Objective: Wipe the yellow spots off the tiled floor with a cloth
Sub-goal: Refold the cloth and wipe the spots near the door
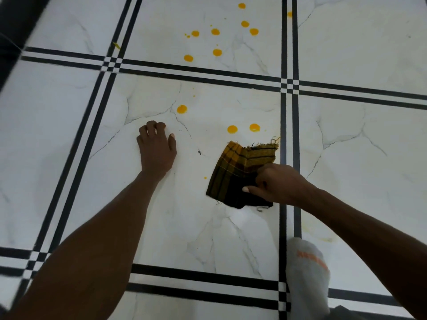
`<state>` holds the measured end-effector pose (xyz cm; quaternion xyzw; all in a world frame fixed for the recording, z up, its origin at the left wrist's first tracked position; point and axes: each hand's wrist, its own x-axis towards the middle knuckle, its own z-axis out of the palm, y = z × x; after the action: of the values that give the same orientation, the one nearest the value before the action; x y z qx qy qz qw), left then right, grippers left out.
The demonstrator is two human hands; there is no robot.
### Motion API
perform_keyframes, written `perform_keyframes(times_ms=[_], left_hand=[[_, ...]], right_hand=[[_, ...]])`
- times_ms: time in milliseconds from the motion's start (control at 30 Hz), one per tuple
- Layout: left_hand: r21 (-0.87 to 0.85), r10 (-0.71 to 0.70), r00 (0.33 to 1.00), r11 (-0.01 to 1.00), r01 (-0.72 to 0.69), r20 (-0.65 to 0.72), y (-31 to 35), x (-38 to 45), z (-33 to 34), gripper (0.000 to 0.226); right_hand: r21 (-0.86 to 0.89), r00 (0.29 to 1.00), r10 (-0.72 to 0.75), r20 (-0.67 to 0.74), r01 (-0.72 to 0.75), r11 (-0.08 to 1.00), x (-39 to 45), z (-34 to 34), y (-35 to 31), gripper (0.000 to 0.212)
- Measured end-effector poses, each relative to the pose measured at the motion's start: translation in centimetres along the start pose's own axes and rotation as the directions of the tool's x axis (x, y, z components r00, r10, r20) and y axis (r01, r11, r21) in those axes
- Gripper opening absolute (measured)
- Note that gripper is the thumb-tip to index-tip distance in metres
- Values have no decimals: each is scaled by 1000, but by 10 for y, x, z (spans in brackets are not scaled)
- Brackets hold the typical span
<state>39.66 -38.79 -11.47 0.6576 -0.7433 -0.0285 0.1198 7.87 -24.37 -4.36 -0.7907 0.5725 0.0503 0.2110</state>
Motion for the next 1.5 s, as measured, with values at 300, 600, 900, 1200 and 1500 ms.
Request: perform_keyframes(times_ms=[300,600,900,1200,1500], left_hand=[[-8,-45,995,999,46,93,-22,-11,12,69],[-4,-6,1000,1000,6,-1,-42,11,17,63],[-33,-57,998,998,57,-7,-42,13,15,59],[-20,-64,998,998,64,-5,-39,14,16,58],[-94,-70,998,993,68,-12,-44,14,12,61]], right_hand=[[7,972,164,-171,-165,986,39,60,-59,79],[58,833,445,-329,-453,890,94,29,28,79],[-144,948,-154,-278,117,983,151,41,-66,66],[92,832,320,-453,-314,945,229,-24,61,77],[-280,898,-250,-363,151,948,271,-11,-3,61]])
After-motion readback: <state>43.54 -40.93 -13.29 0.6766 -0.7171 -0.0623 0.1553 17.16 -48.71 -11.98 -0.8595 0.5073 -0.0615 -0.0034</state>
